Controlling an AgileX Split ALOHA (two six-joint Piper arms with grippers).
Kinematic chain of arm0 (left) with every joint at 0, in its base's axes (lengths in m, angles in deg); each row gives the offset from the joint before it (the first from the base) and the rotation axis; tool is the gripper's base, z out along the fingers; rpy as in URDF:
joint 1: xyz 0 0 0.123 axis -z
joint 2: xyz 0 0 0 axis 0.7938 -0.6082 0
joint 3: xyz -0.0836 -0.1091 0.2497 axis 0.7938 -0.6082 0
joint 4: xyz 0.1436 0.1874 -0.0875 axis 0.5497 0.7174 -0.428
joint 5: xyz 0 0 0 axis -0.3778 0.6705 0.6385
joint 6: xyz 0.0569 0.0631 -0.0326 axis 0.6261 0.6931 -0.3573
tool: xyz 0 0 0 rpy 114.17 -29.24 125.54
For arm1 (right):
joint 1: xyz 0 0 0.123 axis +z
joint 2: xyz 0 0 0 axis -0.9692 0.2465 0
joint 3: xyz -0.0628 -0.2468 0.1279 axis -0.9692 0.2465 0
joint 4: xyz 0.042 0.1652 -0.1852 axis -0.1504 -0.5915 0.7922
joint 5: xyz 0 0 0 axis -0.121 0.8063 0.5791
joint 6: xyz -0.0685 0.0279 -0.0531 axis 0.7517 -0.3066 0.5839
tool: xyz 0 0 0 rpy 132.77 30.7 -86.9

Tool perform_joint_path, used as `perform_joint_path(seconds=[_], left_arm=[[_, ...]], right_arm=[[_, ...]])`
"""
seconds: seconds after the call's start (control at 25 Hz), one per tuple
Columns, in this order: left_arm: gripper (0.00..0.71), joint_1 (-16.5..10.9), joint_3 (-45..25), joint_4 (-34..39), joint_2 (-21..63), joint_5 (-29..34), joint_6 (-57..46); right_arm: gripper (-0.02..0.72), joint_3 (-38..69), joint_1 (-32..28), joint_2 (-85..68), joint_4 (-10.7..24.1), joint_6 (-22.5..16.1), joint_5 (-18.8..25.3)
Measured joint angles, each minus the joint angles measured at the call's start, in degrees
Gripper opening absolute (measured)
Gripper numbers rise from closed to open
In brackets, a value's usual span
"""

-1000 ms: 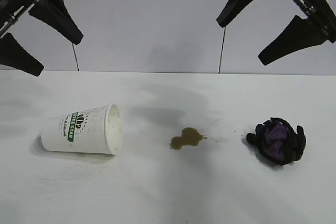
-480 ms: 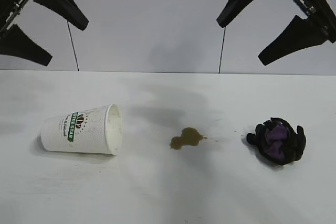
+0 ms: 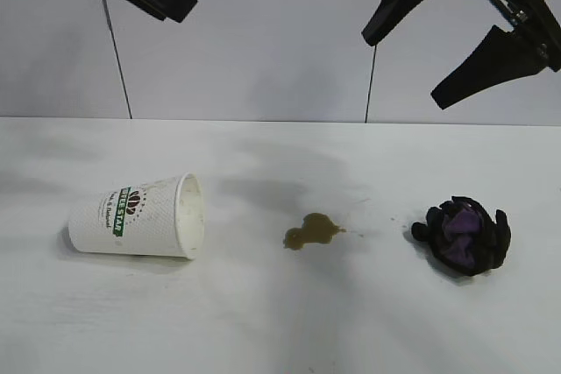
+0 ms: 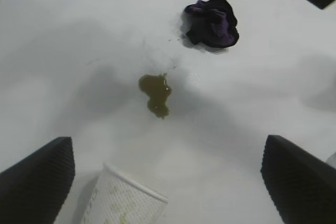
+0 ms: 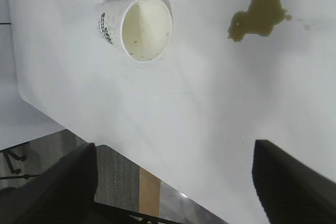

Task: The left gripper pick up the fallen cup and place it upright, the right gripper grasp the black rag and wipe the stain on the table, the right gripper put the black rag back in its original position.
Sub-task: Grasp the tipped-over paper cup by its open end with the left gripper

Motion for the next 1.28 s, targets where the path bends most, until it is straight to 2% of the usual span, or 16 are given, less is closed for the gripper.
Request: perform_joint_path(seconds=[0.12, 0.28, 0.44, 0.64, 0.8, 0.92, 1.28], left_arm=[[0.696, 3.01, 0.00, 6.28, 0.00, 0.32, 2.94], [0.696, 7.46, 0.00, 19.34, 0.00, 0.07, 3.13], [0.696, 12.25, 0.00, 31.30, -0.06, -3.28, 0.24], [0.696, 15.97, 0.00, 39.23, -2.50, -6.23, -5.42], [0.696, 17.97, 0.00, 45.63, -7.03, -6.49, -10.08], [0.696, 18.87, -0.05, 47.86, -9.97, -6.96, -11.14], [0.696, 19.17, -0.05, 51.26, -17.52, -7.88, -12.72]], right_arm=[[0.557, 0.00, 0.00, 0.00, 0.00, 0.00, 0.00], [0.557, 0.00, 0.00, 0.00, 0.00, 0.00, 0.00], [0.557, 0.00, 0.00, 0.00, 0.00, 0.00, 0.00], [0.557, 0.00, 0.00, 0.00, 0.00, 0.00, 0.00], [0.557, 0.00, 0.00, 0.00, 0.05, 0.00, 0.00], [0.557, 0.00, 0.00, 0.00, 0.10, 0.00, 0.00], [0.557, 0.00, 0.00, 0.00, 0.22, 0.00, 0.00]])
